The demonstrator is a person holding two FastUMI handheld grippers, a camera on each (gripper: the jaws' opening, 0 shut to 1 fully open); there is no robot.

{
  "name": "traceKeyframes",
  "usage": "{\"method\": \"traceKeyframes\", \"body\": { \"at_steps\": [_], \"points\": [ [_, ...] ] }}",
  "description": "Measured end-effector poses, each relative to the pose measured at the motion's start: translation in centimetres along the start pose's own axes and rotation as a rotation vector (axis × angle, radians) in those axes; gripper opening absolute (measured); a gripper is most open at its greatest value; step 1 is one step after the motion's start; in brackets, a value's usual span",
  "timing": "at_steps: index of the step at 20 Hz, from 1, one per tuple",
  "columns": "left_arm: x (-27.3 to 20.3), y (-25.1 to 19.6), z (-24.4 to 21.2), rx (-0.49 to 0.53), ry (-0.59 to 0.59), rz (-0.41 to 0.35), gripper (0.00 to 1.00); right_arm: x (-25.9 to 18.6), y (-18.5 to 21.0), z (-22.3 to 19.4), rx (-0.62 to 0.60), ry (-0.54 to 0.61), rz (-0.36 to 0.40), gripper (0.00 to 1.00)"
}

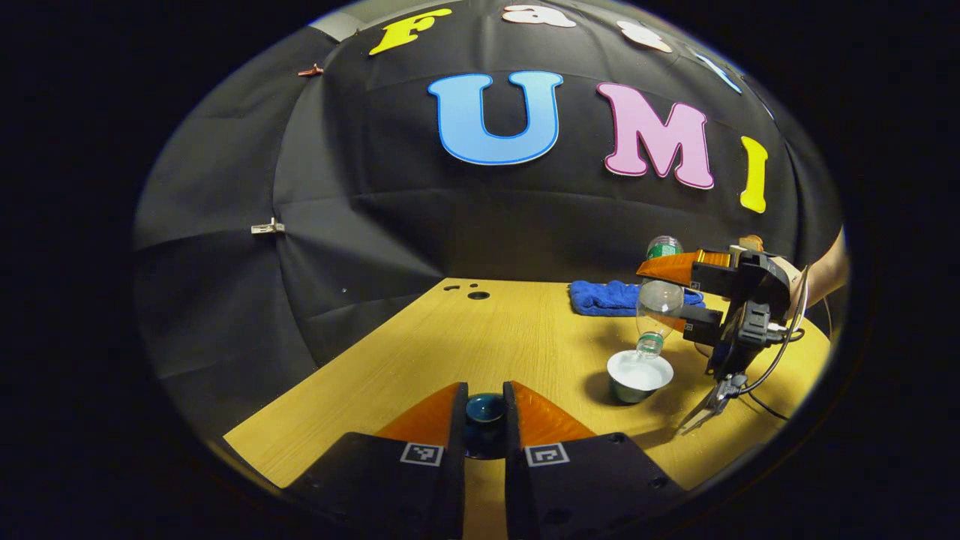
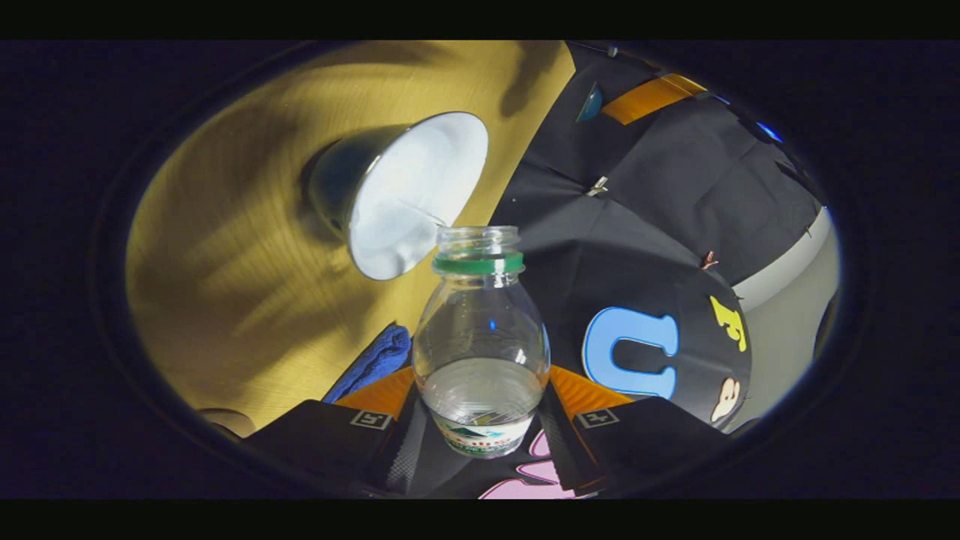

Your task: Open the teacup lid with one hand, grasp the water bottle and pour water into the teacup with the other hand; after pouring, place the water bottle on the coaster and then close the teacup lid.

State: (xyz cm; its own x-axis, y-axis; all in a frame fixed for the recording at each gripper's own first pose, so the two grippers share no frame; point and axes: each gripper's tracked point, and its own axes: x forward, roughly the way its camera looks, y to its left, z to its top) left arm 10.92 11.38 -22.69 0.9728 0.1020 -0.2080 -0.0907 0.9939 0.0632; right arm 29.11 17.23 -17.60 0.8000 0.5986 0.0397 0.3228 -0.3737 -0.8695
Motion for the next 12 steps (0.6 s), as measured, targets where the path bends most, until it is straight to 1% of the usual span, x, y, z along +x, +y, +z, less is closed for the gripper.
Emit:
{"method": "traceKeyframes", "body": {
  "at_steps": [1, 2, 3, 4, 5, 6, 7, 10, 11, 12],
  "points": [
    [0.0, -0.1, 0.0, 0.0, -0.001, 0.0, 0.25, 0.0, 0.0, 0.0, 0.005, 0.003, 0.003, 0.74],
    [0.0, -0.3, 0.2, 0.0, -0.001, -0.001, 0.25, -0.1, 0.1, -0.1, 0.013, 0.003, 0.007, 0.7],
    [-0.1, -0.3, 0.2, 0.001, -0.003, -0.001, 0.25, -0.1, -0.1, -0.1, 0.021, 0.004, 0.006, 0.74],
    [-0.1, -0.5, 0.2, 0.002, -0.003, -0.002, 0.29, -0.2, -0.3, -0.2, 0.031, 0.006, 0.008, 0.74],
    [-0.1, -0.6, 0.2, 0.001, -0.002, -0.002, 0.29, -0.2, -0.3, -0.3, 0.045, 0.011, 0.01, 0.74],
    [-0.2, -0.7, 0.2, 0.0, -0.001, -0.001, 0.25, -0.3, -0.5, -0.6, 0.064, 0.018, 0.014, 0.74],
    [-0.2, -0.8, 0.3, -0.002, -0.003, -0.001, 0.25, -0.4, -0.6, -0.9, 0.087, 0.032, 0.018, 0.74],
    [-0.2, -1.2, 1.1, -0.012, -0.008, 0.004, 0.25, -1.1, -1.4, -2.1, 0.182, 0.076, 0.04, 0.73],
    [-0.2, -1.4, 1.3, -0.014, -0.01, 0.005, 0.29, -1.1, -2.0, -2.6, 0.23, 0.092, 0.043, 0.74],
    [-0.2, -1.5, 1.7, -0.013, -0.01, 0.005, 0.25, -1.5, -2.4, -3.4, 0.295, 0.12, 0.052, 0.73]
  ]
}}
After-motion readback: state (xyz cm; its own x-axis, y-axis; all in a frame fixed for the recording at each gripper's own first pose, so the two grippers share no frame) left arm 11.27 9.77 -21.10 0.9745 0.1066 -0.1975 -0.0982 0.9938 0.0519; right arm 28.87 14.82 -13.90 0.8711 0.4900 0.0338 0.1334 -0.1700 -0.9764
